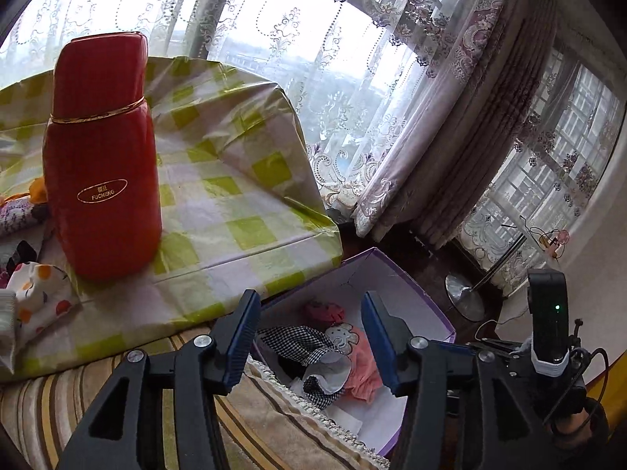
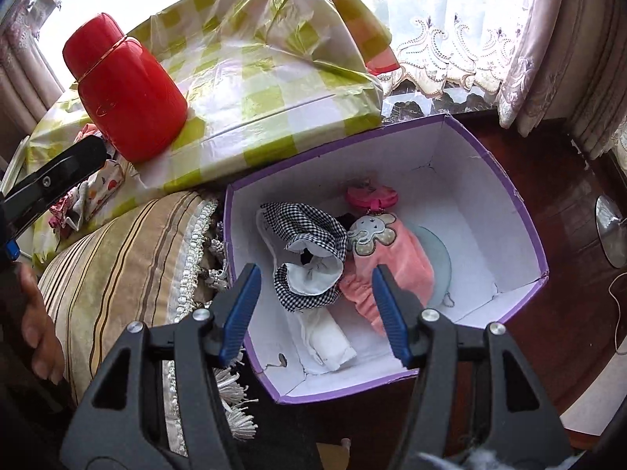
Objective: Organize soft objects
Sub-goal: 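Lower the houndstooth hat into the box and open the left gripper, then move both grippers back over the items on the checkered cushion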
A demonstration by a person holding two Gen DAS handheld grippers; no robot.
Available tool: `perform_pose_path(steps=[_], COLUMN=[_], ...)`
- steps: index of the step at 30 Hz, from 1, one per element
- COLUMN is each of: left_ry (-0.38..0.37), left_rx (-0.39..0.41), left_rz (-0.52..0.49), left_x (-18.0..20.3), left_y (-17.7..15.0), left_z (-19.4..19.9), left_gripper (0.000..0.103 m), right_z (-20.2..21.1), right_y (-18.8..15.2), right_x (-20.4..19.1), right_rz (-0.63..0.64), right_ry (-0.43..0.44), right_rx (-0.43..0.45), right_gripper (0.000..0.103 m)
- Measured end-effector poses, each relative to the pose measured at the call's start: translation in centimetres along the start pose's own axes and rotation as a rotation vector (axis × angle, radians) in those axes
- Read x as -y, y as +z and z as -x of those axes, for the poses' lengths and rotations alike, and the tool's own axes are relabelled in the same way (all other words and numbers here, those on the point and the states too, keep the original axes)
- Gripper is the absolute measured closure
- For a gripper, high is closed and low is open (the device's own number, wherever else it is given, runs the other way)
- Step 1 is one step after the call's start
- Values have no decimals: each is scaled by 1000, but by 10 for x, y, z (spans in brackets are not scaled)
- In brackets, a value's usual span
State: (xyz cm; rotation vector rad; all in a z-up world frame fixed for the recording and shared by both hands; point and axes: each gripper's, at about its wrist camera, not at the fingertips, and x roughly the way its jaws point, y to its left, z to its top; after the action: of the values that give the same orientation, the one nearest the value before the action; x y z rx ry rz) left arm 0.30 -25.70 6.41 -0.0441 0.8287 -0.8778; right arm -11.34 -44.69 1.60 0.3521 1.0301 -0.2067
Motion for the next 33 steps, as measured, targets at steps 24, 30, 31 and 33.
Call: perform_pose_path(steps=[24, 30, 31, 33], left_ry=[141, 175, 181, 198], left_rx=[98, 147, 154, 168], left_rz=[202, 262, 274, 293], left_x=[-124, -161, -167, -180], left_y=[-20, -23, -23, -24], left_z=[88, 111, 114, 120], left_gripper=[46, 46, 46, 46], right_z=[-6, -12, -12, -13], right_y=[28, 33, 33, 35], right_x=[-157, -209, -219, -239], right_rz=[279, 369, 387, 419], right_ry=[169, 190, 198, 205], right_rx=[69, 68, 69, 74], right_gripper=[40, 40, 40, 40])
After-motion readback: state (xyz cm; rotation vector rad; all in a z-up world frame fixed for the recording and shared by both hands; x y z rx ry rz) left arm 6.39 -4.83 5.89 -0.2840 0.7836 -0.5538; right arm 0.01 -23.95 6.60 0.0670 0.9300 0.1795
